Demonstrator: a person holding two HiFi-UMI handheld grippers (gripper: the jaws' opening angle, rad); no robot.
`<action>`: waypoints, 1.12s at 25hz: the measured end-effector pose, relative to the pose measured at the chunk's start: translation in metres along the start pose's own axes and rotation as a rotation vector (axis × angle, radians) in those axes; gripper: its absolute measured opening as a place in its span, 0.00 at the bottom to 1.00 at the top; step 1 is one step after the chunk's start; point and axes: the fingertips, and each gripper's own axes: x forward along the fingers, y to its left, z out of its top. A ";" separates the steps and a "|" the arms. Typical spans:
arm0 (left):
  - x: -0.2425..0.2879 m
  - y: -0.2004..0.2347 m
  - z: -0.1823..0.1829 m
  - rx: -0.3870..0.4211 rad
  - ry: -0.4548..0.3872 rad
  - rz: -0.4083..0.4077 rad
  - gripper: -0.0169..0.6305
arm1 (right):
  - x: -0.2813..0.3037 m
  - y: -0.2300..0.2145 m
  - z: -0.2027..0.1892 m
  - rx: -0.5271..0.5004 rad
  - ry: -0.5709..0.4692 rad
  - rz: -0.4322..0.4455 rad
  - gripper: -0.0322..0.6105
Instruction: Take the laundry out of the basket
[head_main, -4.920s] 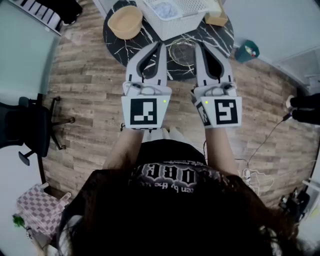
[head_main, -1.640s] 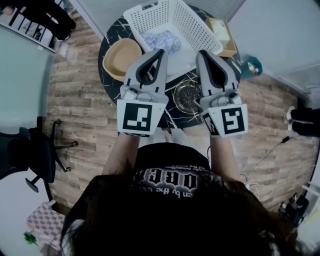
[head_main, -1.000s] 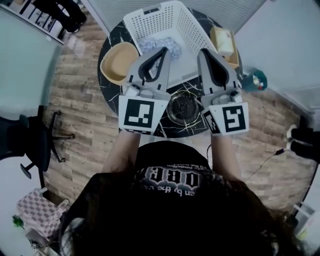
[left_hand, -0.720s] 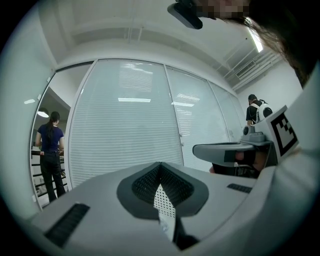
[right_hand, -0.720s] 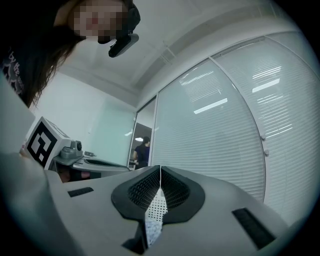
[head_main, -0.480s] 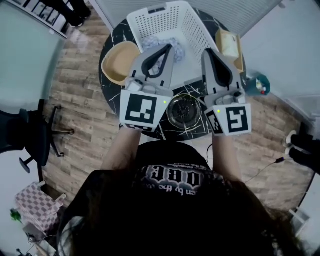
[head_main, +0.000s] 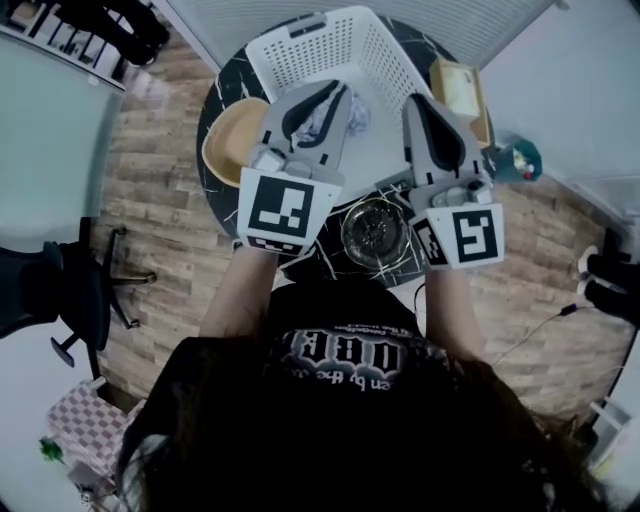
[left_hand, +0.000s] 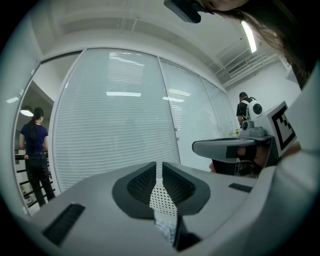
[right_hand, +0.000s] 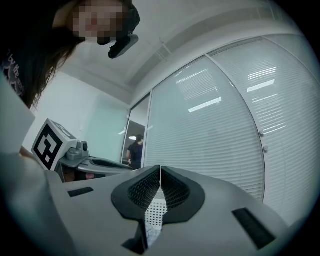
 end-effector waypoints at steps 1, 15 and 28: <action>0.003 -0.001 -0.002 0.006 0.012 -0.022 0.08 | 0.001 -0.001 -0.001 0.004 0.001 -0.004 0.09; 0.044 -0.010 -0.058 0.160 0.332 -0.324 0.42 | 0.016 -0.011 -0.009 0.023 0.014 -0.018 0.09; 0.095 -0.020 -0.116 0.372 0.595 -0.573 0.70 | 0.029 -0.025 -0.011 0.046 0.005 -0.030 0.09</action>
